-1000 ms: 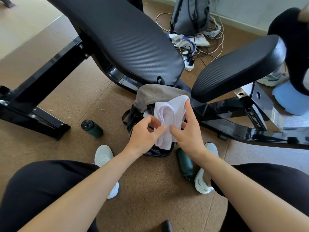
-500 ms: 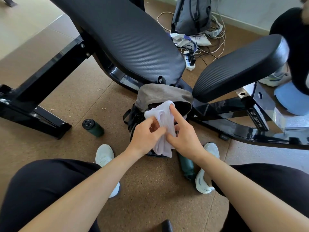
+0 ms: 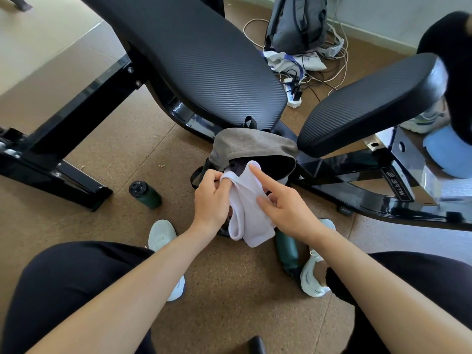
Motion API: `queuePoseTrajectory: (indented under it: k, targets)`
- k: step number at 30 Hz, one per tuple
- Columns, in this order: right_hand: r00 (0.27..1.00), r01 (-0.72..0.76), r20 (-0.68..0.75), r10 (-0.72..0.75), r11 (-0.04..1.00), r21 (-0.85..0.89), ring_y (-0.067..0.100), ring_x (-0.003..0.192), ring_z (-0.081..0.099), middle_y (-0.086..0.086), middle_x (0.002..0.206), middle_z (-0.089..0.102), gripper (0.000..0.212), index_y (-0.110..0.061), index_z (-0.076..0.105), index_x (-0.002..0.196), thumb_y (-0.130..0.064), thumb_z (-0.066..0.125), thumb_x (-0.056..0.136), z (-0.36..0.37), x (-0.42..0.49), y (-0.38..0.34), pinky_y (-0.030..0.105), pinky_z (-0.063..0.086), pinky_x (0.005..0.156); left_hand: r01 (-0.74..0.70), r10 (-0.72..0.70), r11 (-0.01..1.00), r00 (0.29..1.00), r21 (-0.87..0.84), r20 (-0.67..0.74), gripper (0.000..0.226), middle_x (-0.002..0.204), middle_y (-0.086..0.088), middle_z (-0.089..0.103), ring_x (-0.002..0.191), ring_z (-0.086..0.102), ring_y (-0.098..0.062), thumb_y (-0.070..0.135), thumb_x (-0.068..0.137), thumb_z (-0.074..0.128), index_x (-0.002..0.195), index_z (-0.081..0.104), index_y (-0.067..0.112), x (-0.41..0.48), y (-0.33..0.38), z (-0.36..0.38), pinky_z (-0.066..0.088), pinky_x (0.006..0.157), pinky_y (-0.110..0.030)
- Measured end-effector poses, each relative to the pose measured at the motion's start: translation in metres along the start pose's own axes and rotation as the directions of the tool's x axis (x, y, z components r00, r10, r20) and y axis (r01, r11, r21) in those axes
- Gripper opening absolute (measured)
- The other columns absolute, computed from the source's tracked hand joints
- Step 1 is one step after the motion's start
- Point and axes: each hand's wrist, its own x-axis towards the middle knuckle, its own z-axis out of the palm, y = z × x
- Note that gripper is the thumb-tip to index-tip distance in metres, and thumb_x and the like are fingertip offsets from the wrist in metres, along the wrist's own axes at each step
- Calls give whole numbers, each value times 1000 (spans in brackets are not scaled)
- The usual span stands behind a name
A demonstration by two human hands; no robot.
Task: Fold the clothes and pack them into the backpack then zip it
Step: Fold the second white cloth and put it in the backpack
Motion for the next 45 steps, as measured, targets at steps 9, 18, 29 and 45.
queuePoseTrajectory:
  k: [9, 18, 29, 45]
  targets:
    - [998, 42, 36, -41, 999, -21, 1, 120, 54, -13, 135, 58, 53, -32, 45, 151, -42, 58, 101, 4, -2, -7, 23, 45, 100, 327, -264, 908, 931, -260, 252, 17, 107, -12, 63, 87, 70, -22, 25, 100, 55, 111, 50, 13, -3, 9, 3, 57, 64, -34]
    - [994, -101, -35, 108, 983, 155, 15, 97, 65, 3, 101, 67, 40, -30, 59, 122, -15, 72, 87, -12, 4, -2, 45, 56, 87, 311, -237, 926, 920, -214, 314, 29, 89, -14, 70, 73, 73, -29, 27, 98, 49, 113, 66, 8, 4, 25, -10, 55, 60, -31]
    - [915, -282, 25, 403, 594, 753, 29, 99, 72, 13, 123, 69, 37, -17, 56, 130, -4, 56, 96, -35, 6, -8, 46, 62, 81, 548, -271, 742, 772, -385, 575, 73, 134, -1, 69, 124, 65, -24, 78, 91, 42, 141, 59, 28, 2, 6, -11, 48, 105, -47]
    - [758, -542, 96, 645, 542, 642, 28, 99, 73, 7, 105, 78, 31, -16, 72, 108, -28, 83, 81, -16, 7, 6, 57, 55, 97, -233, 94, 906, 925, 353, 369, 71, 113, 10, 60, 103, 59, -14, 53, 72, 86, 127, 50, 26, 6, -4, -2, 52, 82, -36]
